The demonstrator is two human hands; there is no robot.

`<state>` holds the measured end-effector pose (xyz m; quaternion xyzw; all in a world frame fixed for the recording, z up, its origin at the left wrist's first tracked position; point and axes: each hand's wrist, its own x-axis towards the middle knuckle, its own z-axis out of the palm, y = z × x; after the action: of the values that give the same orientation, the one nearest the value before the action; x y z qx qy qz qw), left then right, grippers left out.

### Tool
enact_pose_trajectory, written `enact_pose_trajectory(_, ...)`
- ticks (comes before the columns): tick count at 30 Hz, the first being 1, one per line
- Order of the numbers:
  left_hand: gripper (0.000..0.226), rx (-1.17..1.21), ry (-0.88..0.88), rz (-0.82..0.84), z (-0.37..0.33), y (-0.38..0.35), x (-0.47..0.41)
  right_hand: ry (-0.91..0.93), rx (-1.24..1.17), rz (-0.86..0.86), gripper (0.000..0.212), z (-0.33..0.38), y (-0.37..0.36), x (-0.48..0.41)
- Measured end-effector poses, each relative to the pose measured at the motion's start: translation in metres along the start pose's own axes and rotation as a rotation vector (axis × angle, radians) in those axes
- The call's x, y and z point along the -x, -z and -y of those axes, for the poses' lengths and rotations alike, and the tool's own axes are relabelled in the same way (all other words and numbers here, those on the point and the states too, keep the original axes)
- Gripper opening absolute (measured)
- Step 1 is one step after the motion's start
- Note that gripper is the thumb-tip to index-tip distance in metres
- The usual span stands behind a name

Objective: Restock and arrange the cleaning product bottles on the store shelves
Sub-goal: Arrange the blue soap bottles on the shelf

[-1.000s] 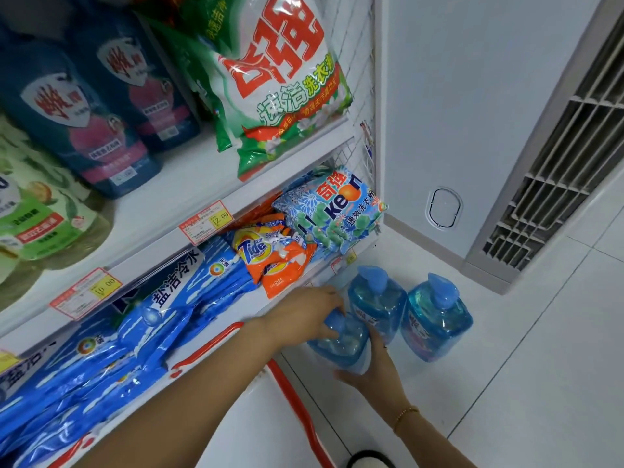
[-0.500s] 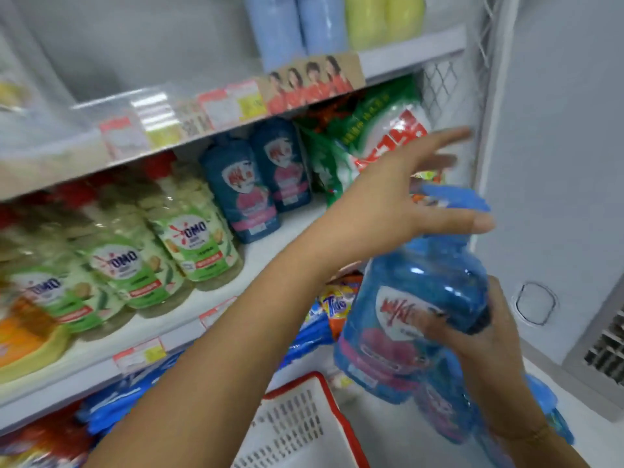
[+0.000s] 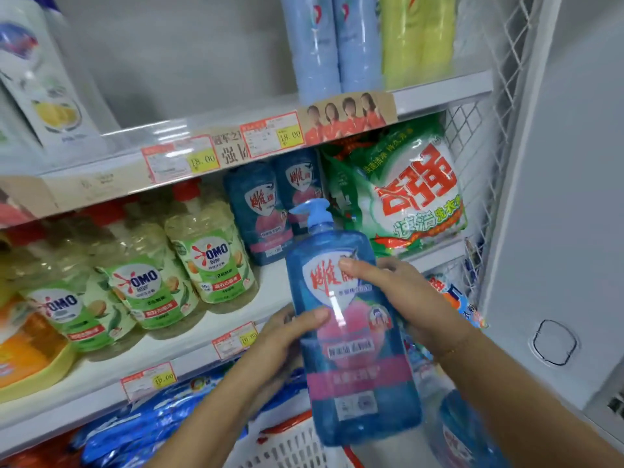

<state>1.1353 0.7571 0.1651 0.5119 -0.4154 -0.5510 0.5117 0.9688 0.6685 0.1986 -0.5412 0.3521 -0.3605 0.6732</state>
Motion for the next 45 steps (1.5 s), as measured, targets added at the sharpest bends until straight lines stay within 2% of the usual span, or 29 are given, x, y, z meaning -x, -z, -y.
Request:
enact_pose_trajectory(4, 0.032, 0.055, -0.014, -0.074, -0.029, 0.005, -0.036, -0.1, 0.15, 0.146, 0.075, 0.032, -0.001, -0.047)
enact_pose_trajectory(6, 0.022, 0.077, -0.043, -0.104, -0.043, 0.01, -0.059, -0.086, 0.238, 0.159, 0.072, 0.042, 0.005, -0.067)
enact_pose_trajectory(10, 0.043, 0.025, -0.141, -0.225, -0.065, 0.016, -0.111, -0.055, 0.466, 0.138, 0.068, 0.033, 0.02, -0.084)
enact_pose_trajectory(11, 0.048, 0.014, -0.154, -0.267, -0.069, 0.017, -0.122, -0.007, 0.505, 0.106, 0.056, 0.024, 0.02, -0.083)
enact_pose_trajectory(13, 0.044, 0.021, -0.192, -0.331, -0.073, 0.019, -0.143, 0.119, 0.516, 0.03, 0.028, 0.006, 0.02, -0.088)
enact_pose_trajectory(14, 0.037, 0.009, -0.215, -0.351, -0.075, 0.019, -0.151, 0.186, 0.512, -0.007, 0.027, -0.002, 0.019, -0.094)
enact_pose_trajectory(16, 0.034, -0.069, -0.243, -0.403, -0.077, 0.019, -0.163, 0.275, 0.523, -0.052, 0.04, -0.013, 0.016, -0.112)
enact_pose_trajectory(19, 0.051, -0.243, -0.334, -0.445, -0.071, 0.023, -0.174, 0.293, 0.538, -0.089, 0.061, -0.026, 0.014, -0.134)
enact_pose_trajectory(22, 0.062, -0.303, -0.399, -0.42, -0.058, 0.029, -0.175, 0.344, 0.49, -0.094, 0.078, -0.041, 0.015, -0.143)
enact_pose_trajectory(26, 0.073, -0.374, -0.439, -0.41, -0.044, 0.034, -0.17, 0.393, 0.556, -0.198, 0.085, -0.057, 0.013, -0.152)
enact_pose_trajectory(29, 0.075, -0.474, -0.469, -0.532, -0.028, 0.033, -0.168, 0.364, 0.666, -0.278, 0.09, -0.064, 0.002, -0.157)
enact_pose_trajectory(31, 0.077, -0.561, -0.453, -0.64, -0.012, 0.025, -0.172, 0.325, 0.764, -0.295, 0.098, -0.063, -0.002, -0.163)
enact_pose_trajectory(32, 0.084, -0.597, -0.433, -0.676, -0.004, 0.02, -0.175, 0.295, 0.857, -0.295, 0.095, -0.061, -0.002, -0.165)
enact_pose_trajectory(34, 0.094, -0.643, -0.378, -0.732, 0.006, 0.01, -0.18, 0.284, 1.08, -0.301, 0.077, -0.058, 0.001, -0.164)
enact_pose_trajectory(36, 0.087, -0.653, -0.304, -0.814, 0.006, 0.006, -0.187, 0.334, 1.197, -0.323, 0.056, -0.062, 0.006, -0.161)
enact_pose_trajectory(39, 0.079, -0.649, -0.199, -0.901, -0.004, 0.008, -0.2, 0.395, 1.22, -0.331, 0.041, -0.071, 0.012, -0.161)
enact_pose_trajectory(45, 0.08, -0.65, -0.05, -0.955, -0.01, 0.018, -0.224, 0.331, 1.278, -0.294, 0.035, -0.068, 0.013, -0.168)
